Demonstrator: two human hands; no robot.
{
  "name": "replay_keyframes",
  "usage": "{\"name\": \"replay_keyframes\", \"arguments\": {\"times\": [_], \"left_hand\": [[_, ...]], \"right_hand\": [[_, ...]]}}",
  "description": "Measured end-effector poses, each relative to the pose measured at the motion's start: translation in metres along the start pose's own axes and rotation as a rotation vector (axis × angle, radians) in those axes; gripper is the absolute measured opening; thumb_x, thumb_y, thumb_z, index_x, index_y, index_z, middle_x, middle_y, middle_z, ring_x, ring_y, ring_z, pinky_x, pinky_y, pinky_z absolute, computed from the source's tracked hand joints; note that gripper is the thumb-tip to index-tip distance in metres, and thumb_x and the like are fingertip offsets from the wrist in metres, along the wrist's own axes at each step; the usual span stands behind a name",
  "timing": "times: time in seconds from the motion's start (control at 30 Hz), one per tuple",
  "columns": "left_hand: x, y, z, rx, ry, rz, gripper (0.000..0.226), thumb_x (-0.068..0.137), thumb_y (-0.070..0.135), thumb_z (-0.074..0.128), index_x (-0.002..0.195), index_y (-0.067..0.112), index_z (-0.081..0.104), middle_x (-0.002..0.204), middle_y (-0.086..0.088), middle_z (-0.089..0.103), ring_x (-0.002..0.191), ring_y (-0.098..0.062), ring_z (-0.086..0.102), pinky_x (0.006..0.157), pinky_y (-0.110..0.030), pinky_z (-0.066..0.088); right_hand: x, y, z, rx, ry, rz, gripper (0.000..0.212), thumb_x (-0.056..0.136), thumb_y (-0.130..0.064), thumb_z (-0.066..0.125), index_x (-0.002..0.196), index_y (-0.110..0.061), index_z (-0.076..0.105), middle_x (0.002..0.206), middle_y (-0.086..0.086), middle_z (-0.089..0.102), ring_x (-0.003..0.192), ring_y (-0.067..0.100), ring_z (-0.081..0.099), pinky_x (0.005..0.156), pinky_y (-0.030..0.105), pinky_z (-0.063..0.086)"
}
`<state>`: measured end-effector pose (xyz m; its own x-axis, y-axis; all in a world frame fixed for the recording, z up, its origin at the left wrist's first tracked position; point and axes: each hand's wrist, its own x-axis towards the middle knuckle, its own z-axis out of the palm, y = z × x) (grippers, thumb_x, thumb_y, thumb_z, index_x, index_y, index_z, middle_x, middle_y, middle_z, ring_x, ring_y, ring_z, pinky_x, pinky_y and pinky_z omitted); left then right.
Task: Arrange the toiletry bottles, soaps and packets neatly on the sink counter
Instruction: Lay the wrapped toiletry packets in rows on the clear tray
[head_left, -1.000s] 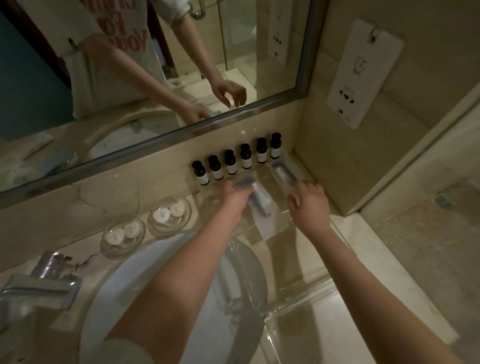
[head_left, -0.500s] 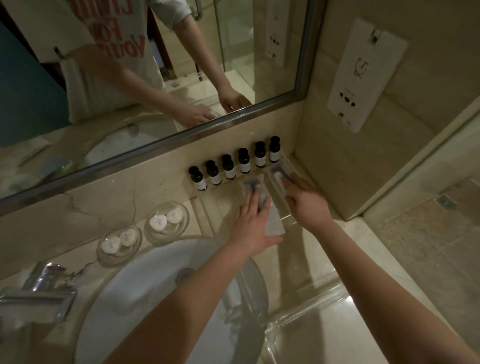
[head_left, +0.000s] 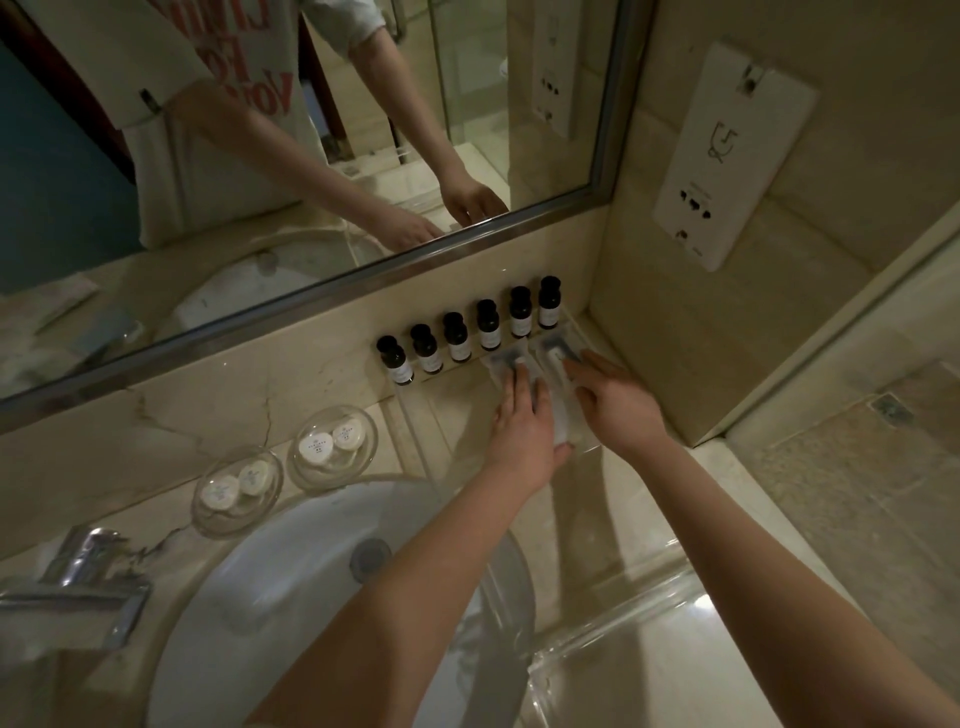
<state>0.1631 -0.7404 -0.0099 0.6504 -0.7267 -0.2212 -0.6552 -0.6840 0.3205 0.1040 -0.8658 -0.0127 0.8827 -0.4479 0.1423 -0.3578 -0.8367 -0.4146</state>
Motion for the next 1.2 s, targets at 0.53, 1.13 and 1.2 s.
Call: {"name": "replay_keyframes", "arguments": {"times": [0.53,1.13,1.2], "left_hand": [[-0.072,-0.032,-0.043,0.108,0.043,-0.023,0.074,0.094,0.045,0.041,0.150,0.009,0.008,0.160,-0.008,-0.002,0.148,-0.023,-0.011,0.119,-0.047,0.005],[-0.329,-0.189,-0.051,-0.023,0.166,-0.423,0.060,0.094,0.044,0.042,0.145,0.016,0.028,0.158,-0.005,0.018,0.148,-0.023,0.006,0.118,-0.042,0.014],[-0.353,-0.208,-0.045,-0.051,0.163,-0.485,0.060,0.093,0.044,0.044,0.144,0.015,0.031,0.156,-0.006,0.023,0.147,-0.024,0.010,0.119,-0.042,0.016]], "right_hand": [[-0.040,-0.061,-0.028,-0.153,-0.087,-0.018,0.059,0.091,-0.026,0.053,0.145,-0.022,0.031,0.149,0.011,0.038,0.131,0.034,0.041,0.100,0.047,0.039],[-0.198,-0.274,0.034,-0.022,-0.164,-0.347,0.045,0.084,-0.026,0.064,0.126,-0.012,0.055,0.129,0.014,0.058,0.116,0.036,0.056,0.090,0.046,0.047],[-0.210,-0.297,0.046,-0.003,-0.233,-0.374,0.045,0.087,-0.028,0.059,0.130,-0.014,0.052,0.135,0.012,0.054,0.121,0.034,0.052,0.095,0.046,0.044]]}}
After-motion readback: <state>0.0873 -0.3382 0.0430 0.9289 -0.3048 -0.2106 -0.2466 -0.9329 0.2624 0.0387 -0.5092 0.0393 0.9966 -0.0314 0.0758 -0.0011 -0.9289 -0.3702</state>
